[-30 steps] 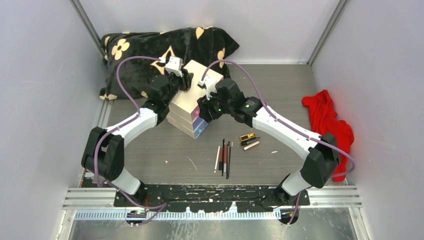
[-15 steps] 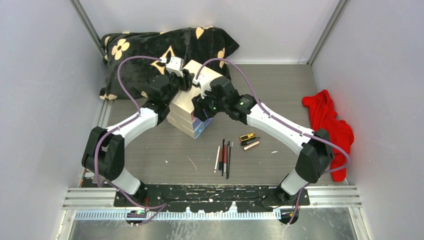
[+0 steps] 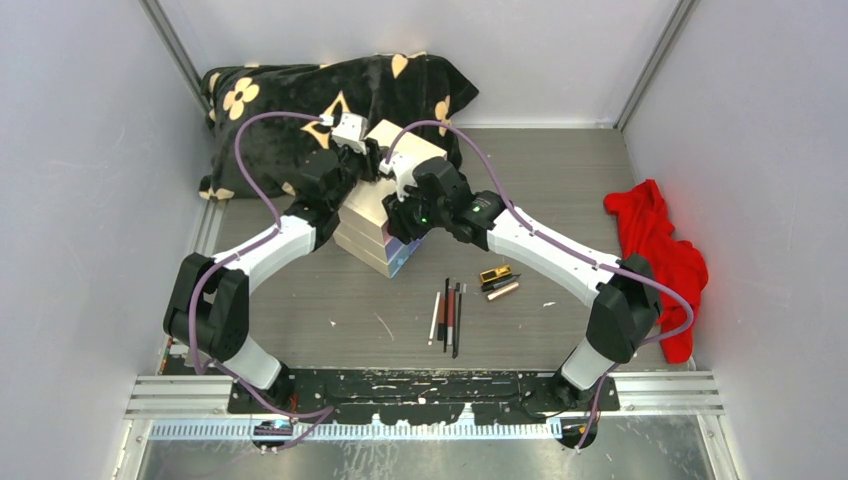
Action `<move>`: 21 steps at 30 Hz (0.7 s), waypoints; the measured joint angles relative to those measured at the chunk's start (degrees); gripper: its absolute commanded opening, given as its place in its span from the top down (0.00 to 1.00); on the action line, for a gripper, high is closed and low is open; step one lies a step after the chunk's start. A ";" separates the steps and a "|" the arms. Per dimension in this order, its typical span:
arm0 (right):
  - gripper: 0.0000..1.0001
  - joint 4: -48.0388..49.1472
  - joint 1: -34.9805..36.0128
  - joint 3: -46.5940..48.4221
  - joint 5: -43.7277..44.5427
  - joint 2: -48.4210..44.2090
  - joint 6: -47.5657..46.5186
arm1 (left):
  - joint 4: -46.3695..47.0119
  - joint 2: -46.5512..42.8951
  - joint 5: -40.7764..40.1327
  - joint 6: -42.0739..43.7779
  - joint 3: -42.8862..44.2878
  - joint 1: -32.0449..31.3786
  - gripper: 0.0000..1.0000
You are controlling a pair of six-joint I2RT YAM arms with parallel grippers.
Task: Organize the makeup
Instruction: Open the drawer in the storage box.
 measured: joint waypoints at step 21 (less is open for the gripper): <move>0.92 -0.92 0.52 -0.35 2.99 -0.68 0.81 | -0.33 0.31 -0.52 -0.02 0.46 -0.09 0.53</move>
